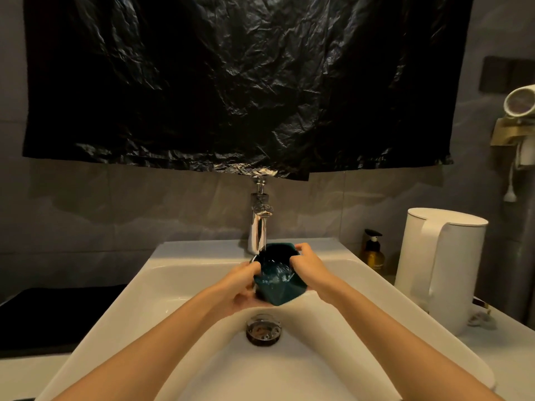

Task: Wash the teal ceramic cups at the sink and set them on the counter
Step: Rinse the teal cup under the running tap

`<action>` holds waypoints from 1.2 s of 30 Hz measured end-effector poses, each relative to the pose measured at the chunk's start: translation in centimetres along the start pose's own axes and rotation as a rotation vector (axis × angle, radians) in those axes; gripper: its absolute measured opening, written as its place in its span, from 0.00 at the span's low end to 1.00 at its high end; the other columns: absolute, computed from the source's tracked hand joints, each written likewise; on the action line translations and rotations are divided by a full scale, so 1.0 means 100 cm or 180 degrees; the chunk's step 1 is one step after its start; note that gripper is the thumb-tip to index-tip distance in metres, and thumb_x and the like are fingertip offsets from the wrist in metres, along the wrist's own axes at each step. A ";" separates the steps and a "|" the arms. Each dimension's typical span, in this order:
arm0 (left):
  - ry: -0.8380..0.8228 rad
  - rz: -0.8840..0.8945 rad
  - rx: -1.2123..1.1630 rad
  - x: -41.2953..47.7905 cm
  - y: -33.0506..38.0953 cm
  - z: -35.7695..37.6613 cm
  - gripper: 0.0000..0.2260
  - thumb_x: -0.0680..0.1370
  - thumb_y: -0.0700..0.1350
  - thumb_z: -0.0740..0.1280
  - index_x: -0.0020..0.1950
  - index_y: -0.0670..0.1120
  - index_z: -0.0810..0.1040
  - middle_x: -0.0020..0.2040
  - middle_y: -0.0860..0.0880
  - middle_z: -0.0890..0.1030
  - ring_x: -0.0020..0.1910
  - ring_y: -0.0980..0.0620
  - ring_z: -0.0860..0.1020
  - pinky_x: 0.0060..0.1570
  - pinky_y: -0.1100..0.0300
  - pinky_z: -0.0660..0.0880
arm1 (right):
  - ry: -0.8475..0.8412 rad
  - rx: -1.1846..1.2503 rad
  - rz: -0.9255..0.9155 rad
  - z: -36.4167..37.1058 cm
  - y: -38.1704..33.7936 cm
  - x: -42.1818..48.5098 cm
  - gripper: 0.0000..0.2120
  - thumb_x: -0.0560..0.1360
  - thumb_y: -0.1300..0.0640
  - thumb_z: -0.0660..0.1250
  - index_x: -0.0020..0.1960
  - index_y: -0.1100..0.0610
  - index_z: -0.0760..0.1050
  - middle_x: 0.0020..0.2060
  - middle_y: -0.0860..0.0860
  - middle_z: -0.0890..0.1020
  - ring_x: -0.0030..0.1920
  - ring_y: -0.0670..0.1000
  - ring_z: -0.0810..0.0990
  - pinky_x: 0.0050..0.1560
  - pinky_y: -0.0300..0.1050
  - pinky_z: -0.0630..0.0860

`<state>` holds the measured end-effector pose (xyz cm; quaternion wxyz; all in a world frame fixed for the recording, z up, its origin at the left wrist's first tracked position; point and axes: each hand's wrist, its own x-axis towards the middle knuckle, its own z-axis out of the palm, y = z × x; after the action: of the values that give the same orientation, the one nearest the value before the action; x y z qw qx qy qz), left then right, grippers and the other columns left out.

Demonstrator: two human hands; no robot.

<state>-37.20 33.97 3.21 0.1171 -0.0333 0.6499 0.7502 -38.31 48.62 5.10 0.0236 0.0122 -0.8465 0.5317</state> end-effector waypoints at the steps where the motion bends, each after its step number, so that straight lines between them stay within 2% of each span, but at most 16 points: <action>1: -0.0109 0.0003 0.0244 0.001 -0.003 0.002 0.15 0.79 0.37 0.58 0.65 0.46 0.66 0.57 0.38 0.77 0.47 0.41 0.81 0.41 0.46 0.81 | 0.0159 -0.0284 -0.0137 -0.002 0.002 0.002 0.14 0.78 0.62 0.53 0.63 0.55 0.67 0.57 0.56 0.76 0.54 0.55 0.75 0.55 0.51 0.76; 4: -0.0231 0.0037 0.0877 0.002 -0.010 0.011 0.19 0.78 0.36 0.62 0.65 0.50 0.62 0.57 0.41 0.78 0.49 0.42 0.82 0.42 0.49 0.81 | 0.0374 -0.0812 -0.0413 -0.004 0.004 0.002 0.15 0.77 0.61 0.54 0.61 0.54 0.71 0.56 0.55 0.77 0.54 0.56 0.75 0.55 0.51 0.75; 6: 0.0043 0.0146 0.0942 0.008 -0.010 0.016 0.19 0.76 0.37 0.68 0.64 0.46 0.66 0.55 0.43 0.78 0.49 0.45 0.81 0.41 0.50 0.82 | 0.0293 -0.0958 -0.0482 -0.005 0.005 0.002 0.16 0.76 0.62 0.54 0.60 0.55 0.72 0.56 0.55 0.78 0.54 0.56 0.75 0.54 0.49 0.74; 9: 0.0469 0.0307 0.1102 0.012 -0.006 0.017 0.12 0.73 0.45 0.73 0.52 0.46 0.75 0.47 0.45 0.81 0.46 0.47 0.81 0.40 0.52 0.82 | 0.0159 -0.0999 -0.0534 -0.005 0.005 0.004 0.16 0.74 0.62 0.56 0.58 0.55 0.74 0.55 0.56 0.79 0.53 0.56 0.76 0.55 0.50 0.74; 13: 0.0870 0.0413 0.1458 0.015 -0.006 0.016 0.11 0.74 0.49 0.70 0.53 0.46 0.76 0.48 0.45 0.82 0.44 0.46 0.82 0.40 0.50 0.82 | 0.0081 -0.0936 -0.0460 0.001 0.009 0.007 0.14 0.74 0.62 0.56 0.55 0.56 0.76 0.51 0.56 0.80 0.51 0.56 0.77 0.53 0.50 0.74; 15: 0.0830 0.0473 0.1524 0.014 -0.006 0.017 0.09 0.75 0.43 0.68 0.54 0.46 0.75 0.49 0.44 0.81 0.46 0.44 0.81 0.43 0.47 0.81 | 0.0191 -0.0890 -0.0365 0.002 0.012 0.009 0.13 0.74 0.62 0.56 0.55 0.56 0.75 0.52 0.57 0.80 0.52 0.57 0.76 0.51 0.49 0.73; 17: 0.0500 0.0230 0.1016 0.011 -0.005 0.019 0.12 0.76 0.32 0.64 0.57 0.43 0.73 0.50 0.41 0.80 0.48 0.42 0.80 0.47 0.45 0.80 | 0.0375 -0.0750 -0.0265 0.002 0.015 0.008 0.14 0.76 0.62 0.54 0.57 0.56 0.74 0.53 0.57 0.79 0.52 0.57 0.76 0.51 0.50 0.74; 20: 0.0009 -0.0430 0.0528 -0.001 -0.001 0.026 0.10 0.76 0.29 0.62 0.49 0.44 0.72 0.45 0.42 0.78 0.44 0.44 0.79 0.49 0.48 0.79 | 0.0513 -0.0333 -0.0199 0.001 0.016 0.008 0.15 0.77 0.64 0.52 0.58 0.56 0.73 0.52 0.56 0.78 0.52 0.55 0.75 0.47 0.46 0.74; 22: 0.0209 -0.0439 0.0612 0.002 -0.001 0.028 0.09 0.75 0.30 0.65 0.49 0.43 0.71 0.44 0.42 0.78 0.43 0.45 0.79 0.47 0.48 0.80 | 0.0430 -0.0022 -0.0179 0.004 0.016 0.007 0.17 0.77 0.66 0.52 0.60 0.57 0.73 0.52 0.56 0.78 0.52 0.55 0.76 0.45 0.44 0.74; 25: 0.0734 0.0021 0.0915 0.010 -0.001 0.021 0.17 0.74 0.35 0.69 0.60 0.46 0.72 0.51 0.43 0.79 0.49 0.44 0.78 0.47 0.47 0.80 | 0.0051 0.0504 0.0095 0.009 0.017 0.005 0.18 0.75 0.70 0.53 0.60 0.58 0.71 0.51 0.58 0.78 0.51 0.57 0.78 0.51 0.53 0.79; 26: 0.0800 0.0156 0.1118 0.010 0.001 0.017 0.17 0.75 0.36 0.67 0.62 0.47 0.72 0.53 0.44 0.79 0.50 0.44 0.78 0.46 0.47 0.80 | -0.0186 0.0575 0.0241 0.010 0.018 0.003 0.18 0.74 0.72 0.54 0.60 0.58 0.71 0.51 0.58 0.78 0.50 0.57 0.79 0.49 0.53 0.80; 28: 0.0788 0.0324 0.1450 0.006 0.007 0.008 0.16 0.76 0.38 0.63 0.64 0.48 0.72 0.51 0.45 0.78 0.47 0.47 0.76 0.38 0.55 0.77 | -0.0651 0.0400 0.0497 0.010 0.019 -0.003 0.17 0.75 0.73 0.57 0.60 0.60 0.70 0.51 0.59 0.79 0.44 0.55 0.81 0.39 0.49 0.82; 29: 0.0762 0.0351 0.1502 0.003 0.011 0.004 0.15 0.77 0.39 0.63 0.63 0.47 0.73 0.50 0.46 0.77 0.45 0.50 0.75 0.34 0.59 0.73 | -0.0819 0.0326 0.0588 0.011 0.020 -0.005 0.16 0.75 0.72 0.60 0.61 0.61 0.70 0.52 0.59 0.79 0.42 0.54 0.81 0.35 0.47 0.82; 31: 0.0732 0.0346 0.1484 -0.003 0.019 -0.004 0.12 0.76 0.43 0.66 0.59 0.45 0.76 0.48 0.47 0.77 0.41 0.54 0.74 0.31 0.63 0.69 | -0.0957 0.0272 0.0689 0.016 0.019 -0.005 0.15 0.76 0.69 0.65 0.62 0.62 0.71 0.54 0.59 0.79 0.44 0.54 0.82 0.36 0.44 0.82; 34: 0.0790 0.0261 0.1349 -0.006 0.021 -0.014 0.10 0.75 0.48 0.69 0.54 0.46 0.76 0.50 0.46 0.78 0.49 0.49 0.76 0.42 0.60 0.73 | -0.0484 -0.0208 0.0392 0.029 0.017 0.003 0.11 0.79 0.58 0.63 0.60 0.60 0.73 0.53 0.57 0.81 0.48 0.54 0.82 0.38 0.41 0.81; 36: 0.0848 0.0244 0.1303 -0.006 0.020 -0.018 0.08 0.75 0.49 0.69 0.48 0.47 0.76 0.47 0.46 0.79 0.49 0.47 0.76 0.44 0.57 0.73 | -0.0241 -0.0729 0.0019 0.036 0.013 0.009 0.12 0.80 0.55 0.59 0.60 0.60 0.75 0.54 0.57 0.81 0.51 0.55 0.80 0.46 0.43 0.78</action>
<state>-37.29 31.85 5.01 0.0061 -0.0829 0.7988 0.5958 -39.33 46.00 2.41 -0.0088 0.0269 -0.9021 0.4307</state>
